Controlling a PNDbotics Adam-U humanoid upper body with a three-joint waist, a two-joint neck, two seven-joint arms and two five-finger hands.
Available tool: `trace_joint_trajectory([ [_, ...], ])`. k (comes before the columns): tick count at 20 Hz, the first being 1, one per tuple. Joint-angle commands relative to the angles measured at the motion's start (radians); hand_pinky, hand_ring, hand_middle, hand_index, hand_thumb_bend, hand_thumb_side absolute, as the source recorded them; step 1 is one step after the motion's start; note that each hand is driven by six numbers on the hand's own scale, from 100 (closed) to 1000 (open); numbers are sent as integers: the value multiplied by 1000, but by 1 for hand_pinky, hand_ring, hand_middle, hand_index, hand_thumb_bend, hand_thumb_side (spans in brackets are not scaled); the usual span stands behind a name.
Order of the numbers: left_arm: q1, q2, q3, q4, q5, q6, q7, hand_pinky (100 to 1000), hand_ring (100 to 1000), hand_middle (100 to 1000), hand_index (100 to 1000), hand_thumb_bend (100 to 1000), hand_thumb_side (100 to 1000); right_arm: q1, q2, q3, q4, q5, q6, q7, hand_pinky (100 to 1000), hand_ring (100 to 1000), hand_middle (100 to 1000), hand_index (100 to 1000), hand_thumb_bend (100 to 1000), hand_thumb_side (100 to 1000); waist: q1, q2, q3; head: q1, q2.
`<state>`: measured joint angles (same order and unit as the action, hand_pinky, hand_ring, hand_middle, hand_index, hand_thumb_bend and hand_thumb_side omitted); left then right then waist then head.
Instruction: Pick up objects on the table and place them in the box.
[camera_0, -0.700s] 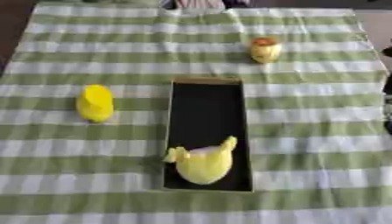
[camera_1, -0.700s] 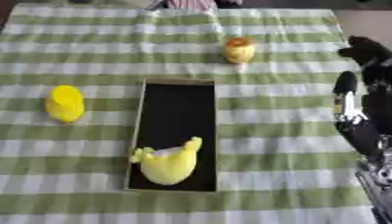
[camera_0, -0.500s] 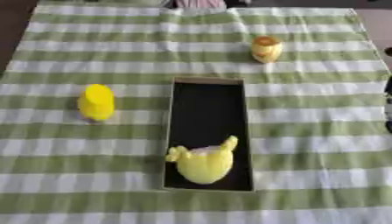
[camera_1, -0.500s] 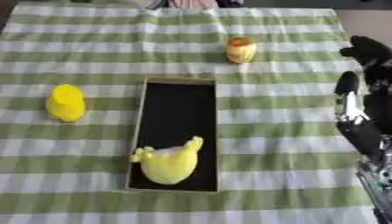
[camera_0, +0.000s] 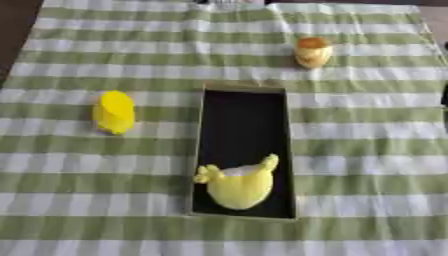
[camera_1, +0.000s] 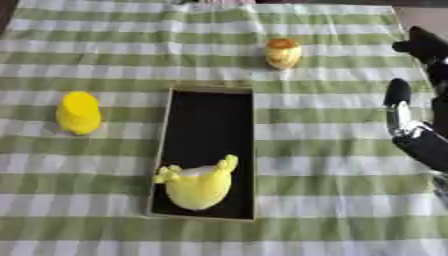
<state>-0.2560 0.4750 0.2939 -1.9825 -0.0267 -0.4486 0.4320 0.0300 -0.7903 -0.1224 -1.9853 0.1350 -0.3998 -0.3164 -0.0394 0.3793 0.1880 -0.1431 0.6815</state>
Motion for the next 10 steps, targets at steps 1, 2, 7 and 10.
trace_joint_trajectory([
  [1, -8, 34, 6, -17, 3, 0, -6, 734, 764, 746, 824, 100, 522, -12, -145, -9, -15, 10, 98, 78, 931, 1000, 801, 926, 100, 441, 1, -16, 2, 1, -11],
  [2, -9, 35, 5, -17, 3, 0, -7, 734, 764, 746, 824, 100, 522, -18, -181, -7, -15, 12, 137, 106, 933, 1000, 811, 930, 100, 422, 1, -17, 2, 0, -11],
  [7, -13, 39, -2, -17, 8, 1, -15, 734, 764, 747, 824, 100, 521, -65, -313, 26, -8, 45, 322, 237, 945, 1000, 850, 954, 100, 271, 0, -19, 6, -9, -14],
  [10, -15, 41, -6, -17, 11, 1, -20, 734, 764, 747, 824, 100, 522, -116, -359, 59, 50, 60, 362, 293, 956, 1000, 873, 963, 100, 226, -1, -18, 11, -18, -19],
])
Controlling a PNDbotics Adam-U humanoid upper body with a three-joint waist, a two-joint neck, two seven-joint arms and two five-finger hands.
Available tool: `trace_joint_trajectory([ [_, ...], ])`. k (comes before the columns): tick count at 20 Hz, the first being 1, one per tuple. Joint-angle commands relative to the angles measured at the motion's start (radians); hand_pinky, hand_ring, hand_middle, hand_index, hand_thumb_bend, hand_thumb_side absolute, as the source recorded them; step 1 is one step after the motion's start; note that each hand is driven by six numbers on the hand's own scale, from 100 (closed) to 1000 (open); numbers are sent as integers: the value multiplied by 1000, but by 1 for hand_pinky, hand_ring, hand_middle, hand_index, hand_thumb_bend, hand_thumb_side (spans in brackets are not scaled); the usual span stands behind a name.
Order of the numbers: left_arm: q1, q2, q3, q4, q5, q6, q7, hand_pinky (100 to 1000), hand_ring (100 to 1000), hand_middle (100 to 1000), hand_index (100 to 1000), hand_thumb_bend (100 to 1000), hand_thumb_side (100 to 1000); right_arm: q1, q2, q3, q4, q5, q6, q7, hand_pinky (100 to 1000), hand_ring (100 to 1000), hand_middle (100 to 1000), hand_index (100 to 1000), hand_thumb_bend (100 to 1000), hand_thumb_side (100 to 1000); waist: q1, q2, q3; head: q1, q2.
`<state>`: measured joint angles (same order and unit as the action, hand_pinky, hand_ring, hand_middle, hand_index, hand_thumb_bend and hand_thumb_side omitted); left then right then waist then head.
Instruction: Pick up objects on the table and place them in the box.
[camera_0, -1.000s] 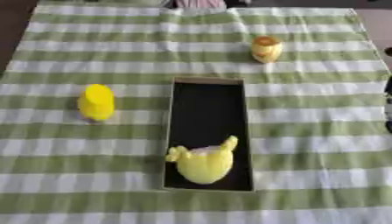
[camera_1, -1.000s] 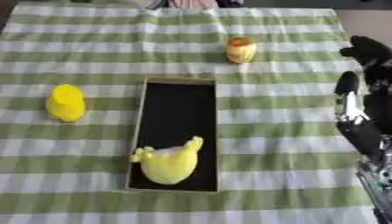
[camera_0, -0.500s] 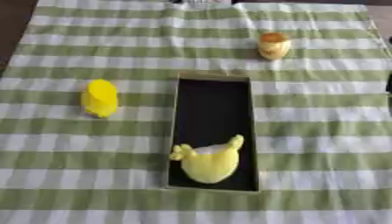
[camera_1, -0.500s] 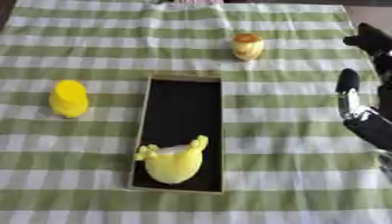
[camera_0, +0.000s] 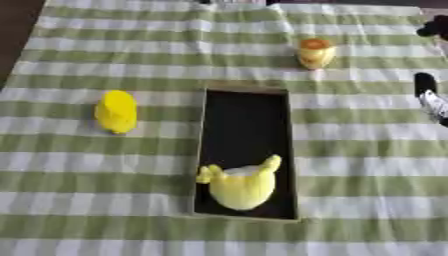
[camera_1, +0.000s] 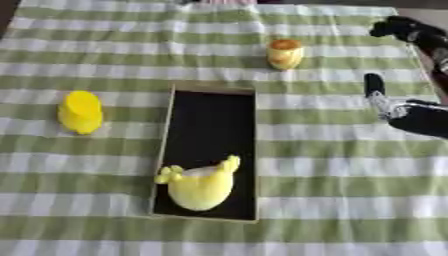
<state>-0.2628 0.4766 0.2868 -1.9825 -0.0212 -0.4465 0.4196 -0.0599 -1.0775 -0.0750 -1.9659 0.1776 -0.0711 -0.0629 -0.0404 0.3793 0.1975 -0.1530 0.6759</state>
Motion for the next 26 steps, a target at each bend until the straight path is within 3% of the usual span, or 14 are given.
trace_joint_trajectory([
  [1, -10, 40, 0, -17, 7, -1, -9, 734, 764, 747, 824, 100, 523, -45, -82, 23, 57, 23, 32, 57, 959, 1000, 877, 966, 100, 222, -1, -17, 3, -11, -15],
  [11, -21, 37, -10, -17, 20, 1, -27, 732, 763, 748, 822, 100, 536, -240, -89, 98, 258, 20, 3, 175, 984, 1000, 883, 970, 100, 207, -9, -8, 21, -31, -31],
  [14, -24, 36, -11, -17, 24, 1, -31, 732, 763, 748, 822, 100, 540, -295, -76, 115, 291, 22, 2, 206, 987, 1000, 887, 972, 100, 140, -9, -3, 29, -37, -39],
  [18, -31, 31, -15, -17, 29, 1, -37, 731, 762, 748, 822, 100, 547, -364, -54, 139, 322, 62, 1, 236, 988, 1000, 885, 976, 100, 110, -11, 6, 42, -52, -52],
  [26, -40, 22, -19, -17, 41, 1, -47, 730, 760, 748, 821, 100, 562, -465, 2, 172, 400, 157, 10, 238, 996, 1000, 882, 999, 100, 158, -18, 27, 77, -81, -80],
])
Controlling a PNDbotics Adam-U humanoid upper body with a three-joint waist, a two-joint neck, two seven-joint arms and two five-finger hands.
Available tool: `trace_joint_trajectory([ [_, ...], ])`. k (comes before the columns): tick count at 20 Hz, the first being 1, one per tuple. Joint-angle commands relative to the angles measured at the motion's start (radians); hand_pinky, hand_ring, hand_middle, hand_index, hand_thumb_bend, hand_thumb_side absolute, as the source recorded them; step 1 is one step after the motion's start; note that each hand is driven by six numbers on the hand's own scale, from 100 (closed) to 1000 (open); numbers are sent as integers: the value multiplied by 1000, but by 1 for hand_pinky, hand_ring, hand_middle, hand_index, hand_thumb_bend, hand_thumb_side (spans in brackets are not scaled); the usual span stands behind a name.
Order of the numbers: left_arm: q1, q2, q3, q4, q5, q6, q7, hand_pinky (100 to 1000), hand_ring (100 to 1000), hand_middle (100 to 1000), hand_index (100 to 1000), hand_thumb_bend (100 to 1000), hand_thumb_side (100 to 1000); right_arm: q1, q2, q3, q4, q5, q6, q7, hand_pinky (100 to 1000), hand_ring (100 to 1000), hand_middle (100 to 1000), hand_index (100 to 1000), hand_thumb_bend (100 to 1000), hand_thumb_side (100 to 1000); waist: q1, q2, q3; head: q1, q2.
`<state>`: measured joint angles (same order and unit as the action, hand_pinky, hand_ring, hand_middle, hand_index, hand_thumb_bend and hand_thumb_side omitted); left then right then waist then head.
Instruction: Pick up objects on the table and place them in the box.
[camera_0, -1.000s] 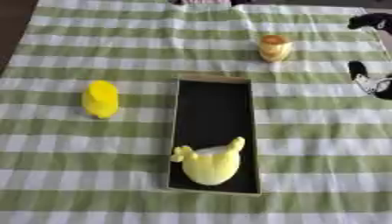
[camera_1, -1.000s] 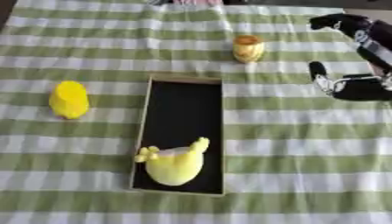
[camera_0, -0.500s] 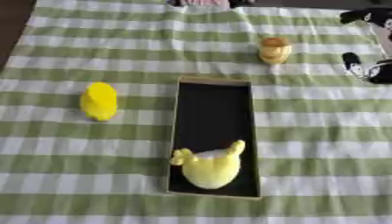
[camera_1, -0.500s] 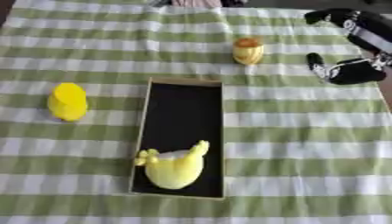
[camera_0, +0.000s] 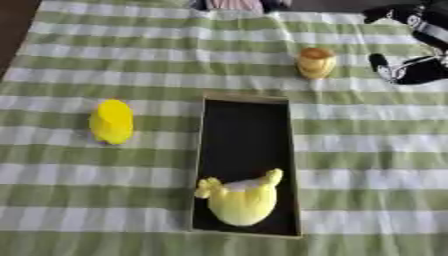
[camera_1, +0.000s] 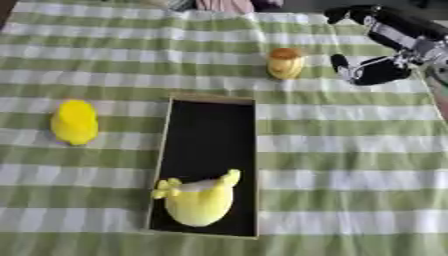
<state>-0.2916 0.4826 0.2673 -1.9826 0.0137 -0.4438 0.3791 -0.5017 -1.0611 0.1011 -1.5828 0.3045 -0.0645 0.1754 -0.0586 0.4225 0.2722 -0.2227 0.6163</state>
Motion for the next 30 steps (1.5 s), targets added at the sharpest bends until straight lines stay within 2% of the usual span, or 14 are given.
trace_joint_trajectory([
  [1, -13, 14, 0, -17, 7, -1, -8, 730, 760, 748, 821, 100, 564, -32, -9, -1, 24, 45, 4, 1, 998, 1000, 883, 1000, 100, 164, 0, -13, 8, -15, -23],
  [10, -22, 6, 3, -17, 15, -1, -14, 728, 758, 749, 820, 100, 581, -79, 30, 4, 84, 143, 17, 8, 1000, 1000, 898, 1000, 100, 231, -10, 21, 33, -31, -44],
  [13, -22, 3, 5, -17, 16, 1, -16, 728, 757, 749, 820, 100, 576, -84, 36, 1, 96, 159, 30, -3, 1000, 1000, 894, 1000, 100, 417, -13, 28, 35, -30, -46],
  [21, -26, 0, 6, -17, 18, 5, -19, 728, 757, 749, 820, 100, 568, -94, 46, 21, 74, 146, 64, 10, 1000, 1000, 893, 1000, 100, 423, -20, 36, 42, -33, -50],
  [30, -24, -2, 12, -17, 18, 12, -20, 728, 754, 748, 819, 100, 549, -83, 54, 26, 76, 176, 66, 21, 1000, 1000, 895, 1000, 100, 464, -33, 42, 45, -28, -51],
])
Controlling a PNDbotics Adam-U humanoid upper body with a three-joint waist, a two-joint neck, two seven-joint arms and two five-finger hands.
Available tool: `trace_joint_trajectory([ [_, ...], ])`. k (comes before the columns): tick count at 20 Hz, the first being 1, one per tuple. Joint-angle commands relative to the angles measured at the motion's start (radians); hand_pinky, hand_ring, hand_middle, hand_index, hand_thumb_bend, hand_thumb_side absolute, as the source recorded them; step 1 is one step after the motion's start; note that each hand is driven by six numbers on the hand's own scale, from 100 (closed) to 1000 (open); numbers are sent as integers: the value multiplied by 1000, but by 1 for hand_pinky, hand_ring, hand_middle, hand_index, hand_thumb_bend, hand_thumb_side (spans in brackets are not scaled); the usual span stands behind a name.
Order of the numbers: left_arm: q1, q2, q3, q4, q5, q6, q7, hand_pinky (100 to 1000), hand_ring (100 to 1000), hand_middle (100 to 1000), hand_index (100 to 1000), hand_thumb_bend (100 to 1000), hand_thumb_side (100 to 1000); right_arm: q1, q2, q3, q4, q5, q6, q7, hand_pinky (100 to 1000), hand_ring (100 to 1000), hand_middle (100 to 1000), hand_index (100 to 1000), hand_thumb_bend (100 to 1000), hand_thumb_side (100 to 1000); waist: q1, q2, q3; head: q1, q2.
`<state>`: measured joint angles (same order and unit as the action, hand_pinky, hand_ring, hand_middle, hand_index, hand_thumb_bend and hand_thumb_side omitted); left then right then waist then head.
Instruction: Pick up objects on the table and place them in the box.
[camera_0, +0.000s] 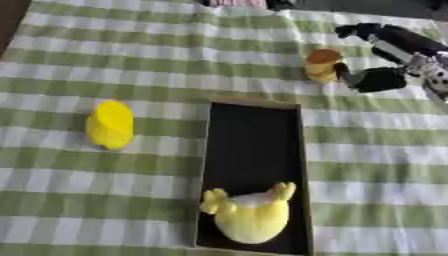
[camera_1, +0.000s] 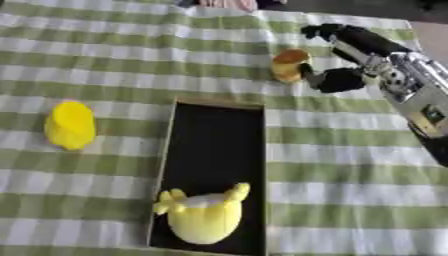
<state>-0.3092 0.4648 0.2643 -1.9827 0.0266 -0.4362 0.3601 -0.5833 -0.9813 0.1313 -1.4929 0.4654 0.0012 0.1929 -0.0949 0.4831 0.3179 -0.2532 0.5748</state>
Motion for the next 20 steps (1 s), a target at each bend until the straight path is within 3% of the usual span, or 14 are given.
trace_joint_trajectory([
  [1, -5, 16, 16, -17, 5, 6, -2, 728, 754, 748, 819, 100, 547, 3, -26, -3, -18, 16, 1, 3, 1000, 1000, 894, 1000, 100, 448, 2, -18, -2, 4, -9],
  [9, -2, 20, 21, -17, 2, 15, -1, 728, 753, 746, 819, 100, 545, 52, -55, 19, -87, 53, 14, -6, 1000, 1000, 921, 996, 100, 406, -10, -27, -10, 19, -1],
  [20, -7, 20, 24, -17, 6, 19, 3, 726, 748, 742, 818, 100, 554, 72, -56, 31, -85, 123, -15, 7, 1000, 1000, 933, 999, 100, 449, -21, -23, -8, 19, -12],
])
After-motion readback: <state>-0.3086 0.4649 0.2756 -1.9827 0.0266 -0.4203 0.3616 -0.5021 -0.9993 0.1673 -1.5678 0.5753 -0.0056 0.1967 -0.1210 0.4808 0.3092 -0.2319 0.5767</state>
